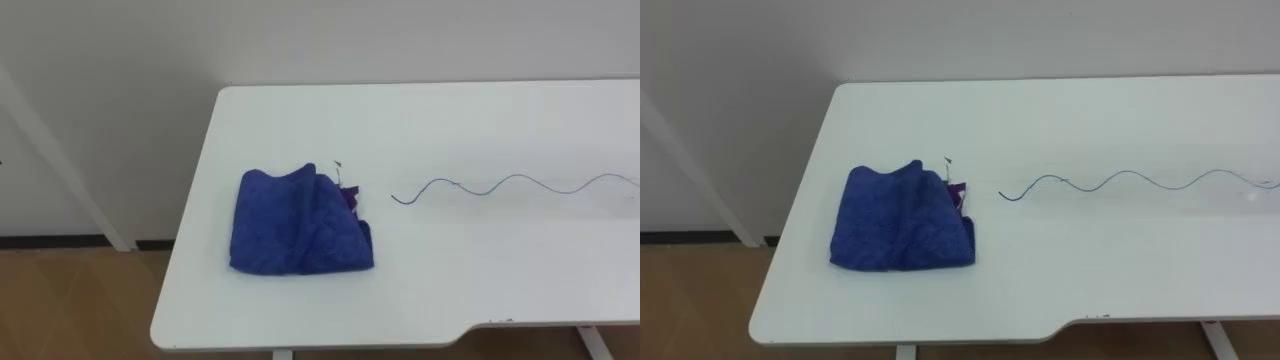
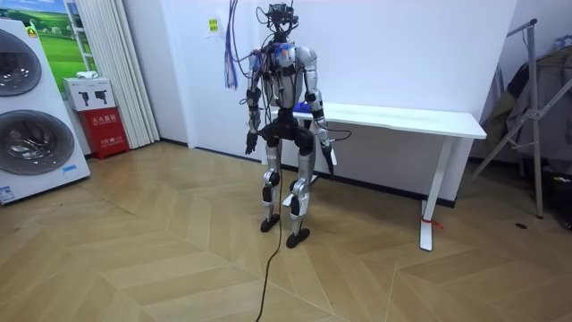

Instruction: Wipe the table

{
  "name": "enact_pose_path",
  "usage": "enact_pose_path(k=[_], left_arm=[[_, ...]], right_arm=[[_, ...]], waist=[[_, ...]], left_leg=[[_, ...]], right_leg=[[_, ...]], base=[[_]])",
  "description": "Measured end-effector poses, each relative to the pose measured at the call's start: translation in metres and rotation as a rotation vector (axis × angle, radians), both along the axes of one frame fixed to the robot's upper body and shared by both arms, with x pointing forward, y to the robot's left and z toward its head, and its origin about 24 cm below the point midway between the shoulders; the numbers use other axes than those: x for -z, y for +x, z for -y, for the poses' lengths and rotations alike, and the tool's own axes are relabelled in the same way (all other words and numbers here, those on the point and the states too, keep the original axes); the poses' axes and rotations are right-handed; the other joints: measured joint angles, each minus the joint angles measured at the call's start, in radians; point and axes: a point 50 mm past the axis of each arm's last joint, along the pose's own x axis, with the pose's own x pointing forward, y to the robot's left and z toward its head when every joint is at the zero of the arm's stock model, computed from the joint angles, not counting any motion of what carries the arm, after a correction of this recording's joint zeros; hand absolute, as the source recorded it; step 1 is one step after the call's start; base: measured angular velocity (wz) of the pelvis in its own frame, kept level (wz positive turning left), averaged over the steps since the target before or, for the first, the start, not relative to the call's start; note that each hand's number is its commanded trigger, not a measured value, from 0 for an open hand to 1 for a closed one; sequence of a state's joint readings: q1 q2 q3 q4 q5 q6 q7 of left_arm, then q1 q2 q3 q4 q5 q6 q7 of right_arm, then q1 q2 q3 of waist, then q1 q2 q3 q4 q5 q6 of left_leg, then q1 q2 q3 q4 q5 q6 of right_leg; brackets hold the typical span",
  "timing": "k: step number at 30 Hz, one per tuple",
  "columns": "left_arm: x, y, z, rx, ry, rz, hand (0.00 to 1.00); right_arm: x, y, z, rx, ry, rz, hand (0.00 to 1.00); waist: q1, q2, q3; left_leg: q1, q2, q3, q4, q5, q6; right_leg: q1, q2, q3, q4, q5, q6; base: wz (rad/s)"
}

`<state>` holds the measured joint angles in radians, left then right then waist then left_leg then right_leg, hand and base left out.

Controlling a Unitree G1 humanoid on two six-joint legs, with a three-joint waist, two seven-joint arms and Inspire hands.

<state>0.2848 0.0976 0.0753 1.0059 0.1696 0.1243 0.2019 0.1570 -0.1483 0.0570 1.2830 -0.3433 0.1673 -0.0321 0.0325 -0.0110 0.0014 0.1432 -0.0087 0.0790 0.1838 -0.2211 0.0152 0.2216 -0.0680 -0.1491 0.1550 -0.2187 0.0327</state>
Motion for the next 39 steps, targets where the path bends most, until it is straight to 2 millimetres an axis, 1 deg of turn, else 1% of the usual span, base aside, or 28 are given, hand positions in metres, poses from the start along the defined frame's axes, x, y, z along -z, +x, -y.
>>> enact_pose_path(k=[8, 16, 19, 22, 25, 27, 28, 30, 31, 33, 34, 35, 36, 37, 39], left_arm=[[0.000, 0.003, 0.000, 0.002, 0.000, 0.009, 0.00], [0.000, 0.001, 0.000, -0.002, -0.001, 0.003, 0.00], [0.000, 0.001, 0.000, -0.007, 0.000, 0.003, 0.00], [0.000, 0.000, -0.002, -0.025, 0.003, 0.003, 0.00], [0.000, -0.003, -0.004, -0.046, -0.004, -0.015, 0.00], [-0.001, -0.011, -0.009, -0.096, -0.001, -0.024, 0.00], [-0.002, -0.013, -0.011, -0.111, 0.001, -0.026, 0.00], [-0.004, -0.019, -0.018, -0.168, 0.013, -0.025, 0.00], [-0.004, -0.020, -0.020, -0.180, 0.019, -0.024, 0.00], [-0.007, -0.021, -0.029, -0.210, 0.042, -0.017, 0.00], [-0.008, -0.021, -0.031, -0.213, 0.047, -0.015, 0.00], [-0.009, -0.021, -0.035, -0.215, 0.058, -0.013, 0.00], [-0.010, -0.020, -0.038, -0.224, 0.065, -0.006, 0.00], [-0.010, -0.019, -0.039, -0.227, 0.068, -0.003, 0.00], [-0.011, -0.019, -0.043, -0.224, 0.077, 0.003, 0.00]], right_arm=[[0.000, 0.000, 0.000, -0.001, 0.002, 0.002, 0.00], [0.000, -0.001, 0.000, 0.004, 0.002, -0.005, 0.00], [0.000, -0.003, -0.001, 0.052, 0.005, -0.003, 0.00], [0.000, -0.007, 0.000, 0.160, 0.005, 0.005, 0.00], [-0.001, -0.019, 0.002, 0.319, -0.016, 0.005, 0.00], [-0.003, -0.029, 0.006, 0.510, -0.041, 0.029, 0.00], [-0.003, -0.030, 0.007, 0.558, -0.050, 0.038, 0.00], [-0.006, -0.031, 0.016, 0.769, -0.094, 0.095, 0.00], [-0.006, -0.032, 0.018, 0.820, -0.109, 0.110, 0.00], [-0.011, -0.033, 0.032, 0.974, -0.185, 0.163, 0.00], [-0.013, -0.032, 0.036, 0.997, -0.206, 0.177, 0.00], [-0.015, -0.030, 0.044, 1.028, -0.246, 0.203, 0.00], [-0.019, -0.024, 0.054, 1.055, -0.282, 0.238, 0.00], [-0.021, -0.019, 0.059, 1.068, -0.302, 0.261, 0.00], [-0.030, 0.003, 0.080, 1.071, -0.373, 0.361, 0.00]], waist=[[-0.001, 0.001, 0.0001], [0.000, 0.000, -0.0002], [0.000, -0.005, -0.0017], [-0.001, -0.010, -0.0014], [-0.008, -0.017, -0.0028], [-0.018, -0.026, -0.0016], [-0.027, -0.028, -0.0017], [-0.051, -0.040, 0.0002], [-0.055, -0.044, 0.0001], [-0.065, -0.055, 0.0019], [-0.066, -0.057, 0.0018], [-0.070, -0.061, 0.0004], [-0.074, -0.063, 0.0000], [-0.076, -0.063, 0.0008], [-0.079, -0.063, 0.0010]], left_leg=[[-0.002, 0.000, 0.000, 0.003, 0.000, 0.000], [-0.001, 0.000, 0.000, 0.002, 0.000, 0.000], [0.004, 0.000, -0.001, 0.003, 0.000, 0.000], [0.007, 0.001, 0.001, 0.002, 0.000, 0.000], [0.010, 0.001, 0.001, -0.003, 0.000, 0.000], [0.016, 0.001, 0.000, -0.005, 0.000, 0.000], [0.016, 0.001, -0.002, -0.006, 0.000, 0.000], [0.014, 0.001, -0.002, -0.013, 0.000, 0.000], [0.012, 0.001, 0.000, -0.014, 0.000, 0.000], [0.007, 0.001, 0.003, -0.012, 0.000, 0.000], [0.007, 0.001, 0.004, -0.013, 0.000, 0.000], [0.007, 0.001, 0.006, -0.014, 0.000, 0.000], [0.007, 0.001, 0.009, -0.014, 0.000, 0.000], [0.005, 0.001, 0.011, -0.014, 0.000, 0.000], [0.003, 0.001, 0.019, -0.016, 0.000, 0.000]], right_leg=[[-0.001, 0.000, 0.000, 0.000, 0.000, 0.000], [-0.001, 0.000, -0.001, 0.000, 0.000, 0.000], [0.001, 0.000, 0.001, 0.000, 0.000, 0.000], [0.001, 0.001, 0.003, 0.000, 0.000, 0.000], [0.003, 0.001, 0.010, -0.001, 0.000, 0.000], [0.009, 0.002, 0.008, -0.001, 0.000, 0.000], [0.010, 0.002, 0.006, -0.002, 0.000, 0.000], [0.006, 0.001, 0.004, -0.002, 0.000, 0.000], [0.004, 0.001, 0.004, -0.003, 0.000, 0.000], [-0.002, 0.001, 0.008, -0.003, 0.000, 0.000], [-0.003, 0.001, 0.008, -0.003, 0.000, 0.000], [-0.006, 0.001, 0.009, -0.002, 0.000, 0.000], [-0.010, 0.001, 0.009, 0.001, 0.000, 0.000], [-0.012, 0.001, 0.009, 0.002, 0.000, 0.000], [-0.018, 0.000, 0.006, 0.001, 0.000, 0.000]], base=[[0.00], [0.00], [0.00], [-0.02], [-0.03], [0.00], [0.05], [0.00], [-0.06], [-0.05], [-0.07], [-0.07], [-0.09], [-0.10], [-0.11]])
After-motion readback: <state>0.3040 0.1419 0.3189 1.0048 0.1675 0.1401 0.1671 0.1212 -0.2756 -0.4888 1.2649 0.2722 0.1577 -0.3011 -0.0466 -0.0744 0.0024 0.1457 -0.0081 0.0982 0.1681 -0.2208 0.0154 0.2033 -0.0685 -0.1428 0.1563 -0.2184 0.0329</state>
